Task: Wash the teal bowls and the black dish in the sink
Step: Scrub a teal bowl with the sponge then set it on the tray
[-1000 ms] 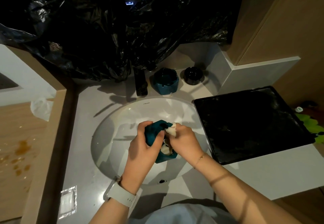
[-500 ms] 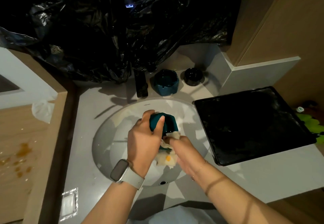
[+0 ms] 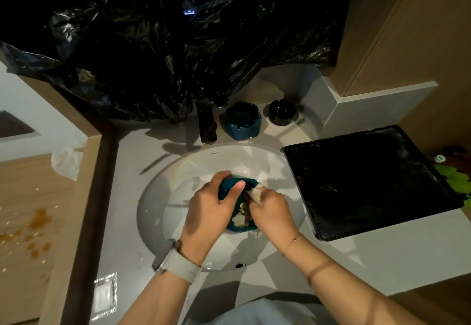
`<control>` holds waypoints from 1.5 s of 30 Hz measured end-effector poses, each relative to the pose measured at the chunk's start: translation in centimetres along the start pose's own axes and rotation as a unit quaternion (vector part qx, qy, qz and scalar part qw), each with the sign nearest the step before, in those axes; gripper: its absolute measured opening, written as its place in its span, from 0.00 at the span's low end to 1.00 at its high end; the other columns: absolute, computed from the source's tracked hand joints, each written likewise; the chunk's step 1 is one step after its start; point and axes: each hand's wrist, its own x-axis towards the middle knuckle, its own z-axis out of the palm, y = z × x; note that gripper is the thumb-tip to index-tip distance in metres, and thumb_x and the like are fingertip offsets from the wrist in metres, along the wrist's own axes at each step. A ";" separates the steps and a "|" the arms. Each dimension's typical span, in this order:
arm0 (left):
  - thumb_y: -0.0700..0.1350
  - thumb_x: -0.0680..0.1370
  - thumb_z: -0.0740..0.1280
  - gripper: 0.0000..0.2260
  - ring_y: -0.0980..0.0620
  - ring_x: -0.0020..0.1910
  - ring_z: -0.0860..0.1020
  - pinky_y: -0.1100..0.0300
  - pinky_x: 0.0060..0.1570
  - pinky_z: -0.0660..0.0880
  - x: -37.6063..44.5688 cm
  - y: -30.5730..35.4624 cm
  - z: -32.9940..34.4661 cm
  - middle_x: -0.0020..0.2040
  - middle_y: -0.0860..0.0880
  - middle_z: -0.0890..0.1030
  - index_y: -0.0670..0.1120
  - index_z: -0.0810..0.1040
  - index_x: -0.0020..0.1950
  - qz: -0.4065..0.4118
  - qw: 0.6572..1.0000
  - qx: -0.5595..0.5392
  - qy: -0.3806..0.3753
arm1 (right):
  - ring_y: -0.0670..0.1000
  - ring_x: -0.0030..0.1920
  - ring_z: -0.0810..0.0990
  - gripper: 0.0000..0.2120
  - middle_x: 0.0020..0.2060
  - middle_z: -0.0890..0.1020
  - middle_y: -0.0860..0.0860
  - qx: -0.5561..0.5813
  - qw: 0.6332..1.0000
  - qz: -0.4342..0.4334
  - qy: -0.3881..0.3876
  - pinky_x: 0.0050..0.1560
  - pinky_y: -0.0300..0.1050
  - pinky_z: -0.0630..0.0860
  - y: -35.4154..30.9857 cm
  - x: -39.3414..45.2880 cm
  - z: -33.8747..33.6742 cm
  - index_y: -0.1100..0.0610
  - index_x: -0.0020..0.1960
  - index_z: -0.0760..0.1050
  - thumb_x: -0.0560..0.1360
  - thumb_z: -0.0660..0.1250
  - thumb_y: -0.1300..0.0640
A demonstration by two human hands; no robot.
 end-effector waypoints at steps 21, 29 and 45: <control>0.63 0.75 0.65 0.32 0.63 0.73 0.59 0.73 0.69 0.60 1.4 -2.8 -2.9 0.77 0.59 0.57 0.66 0.57 0.77 0.252 0.940 0.111 -0.202 | 0.54 0.42 0.75 0.07 0.38 0.75 0.53 -0.226 0.956 0.002 -0.188 0.37 0.42 0.68 -0.5 6.0 -5.3 0.56 0.41 0.69 0.75 0.64 0.56; 0.55 0.77 0.66 0.12 0.66 0.47 0.70 0.60 0.77 0.45 3.6 0.8 -3.5 0.42 0.57 0.76 0.48 0.78 0.54 0.394 0.832 0.244 -0.304 | 0.52 0.43 0.76 0.12 0.43 0.80 0.56 -0.176 0.905 0.020 -0.387 0.43 0.44 0.71 -0.7 7.6 -6.6 0.61 0.49 0.79 0.74 0.69 0.52; 0.53 0.83 0.60 0.18 0.47 0.43 0.79 0.53 0.47 0.75 1.1 0.5 0.2 0.44 0.39 0.81 0.38 0.77 0.54 -0.081 0.935 -0.272 -0.215 | 0.45 0.58 0.79 0.14 0.56 0.82 0.48 0.406 0.913 -0.041 -0.006 0.57 0.35 0.74 0.1 -1.2 -1.5 0.51 0.62 0.75 0.78 0.64 0.51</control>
